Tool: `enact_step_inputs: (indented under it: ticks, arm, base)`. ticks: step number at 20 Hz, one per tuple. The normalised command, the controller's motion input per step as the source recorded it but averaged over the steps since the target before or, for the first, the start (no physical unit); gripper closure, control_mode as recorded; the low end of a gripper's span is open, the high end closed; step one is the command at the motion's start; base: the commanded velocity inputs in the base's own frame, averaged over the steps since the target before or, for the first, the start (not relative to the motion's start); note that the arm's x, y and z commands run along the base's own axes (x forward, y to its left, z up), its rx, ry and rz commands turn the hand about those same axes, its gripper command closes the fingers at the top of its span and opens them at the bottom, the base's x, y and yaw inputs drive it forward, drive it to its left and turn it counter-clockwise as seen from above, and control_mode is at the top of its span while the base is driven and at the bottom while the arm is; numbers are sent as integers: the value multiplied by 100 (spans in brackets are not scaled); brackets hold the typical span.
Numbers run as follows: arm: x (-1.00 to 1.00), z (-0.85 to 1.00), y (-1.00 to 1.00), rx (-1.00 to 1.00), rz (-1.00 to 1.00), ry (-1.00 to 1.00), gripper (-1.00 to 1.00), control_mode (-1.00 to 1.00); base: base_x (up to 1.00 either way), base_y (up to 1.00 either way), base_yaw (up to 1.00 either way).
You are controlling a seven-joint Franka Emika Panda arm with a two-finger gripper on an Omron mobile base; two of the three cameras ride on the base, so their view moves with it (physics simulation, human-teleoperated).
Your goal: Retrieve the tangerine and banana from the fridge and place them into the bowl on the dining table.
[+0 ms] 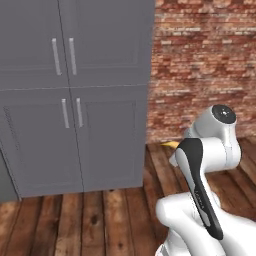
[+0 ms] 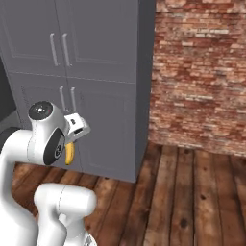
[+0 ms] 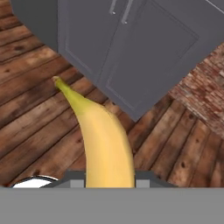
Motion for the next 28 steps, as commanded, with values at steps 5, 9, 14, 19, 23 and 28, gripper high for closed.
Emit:
enact_step_inputs:
  ticks: [5, 9, 14, 19, 23, 28]
  arm:
    - [0, 0, 0, 0, 0, 0, 100, 100]
    - [0, 0, 0, 0, 0, 0, 100, 100]
    - [0, 0, 0, 0, 0, 0, 100, 100]
    - [0, 0, 0, 0, 0, 0, 100, 100]
    - [0, 0, 0, 0, 0, 0, 100, 100]
    - [0, 0, 0, 0, 0, 0, 100, 100]
  base:
    - [0, -96, 1]
    - [0, -98, 2]
    - [0, -94, 6]
    - [0, -87, 13]
    - [0, -83, 17]
    - [-1, -84, 19]
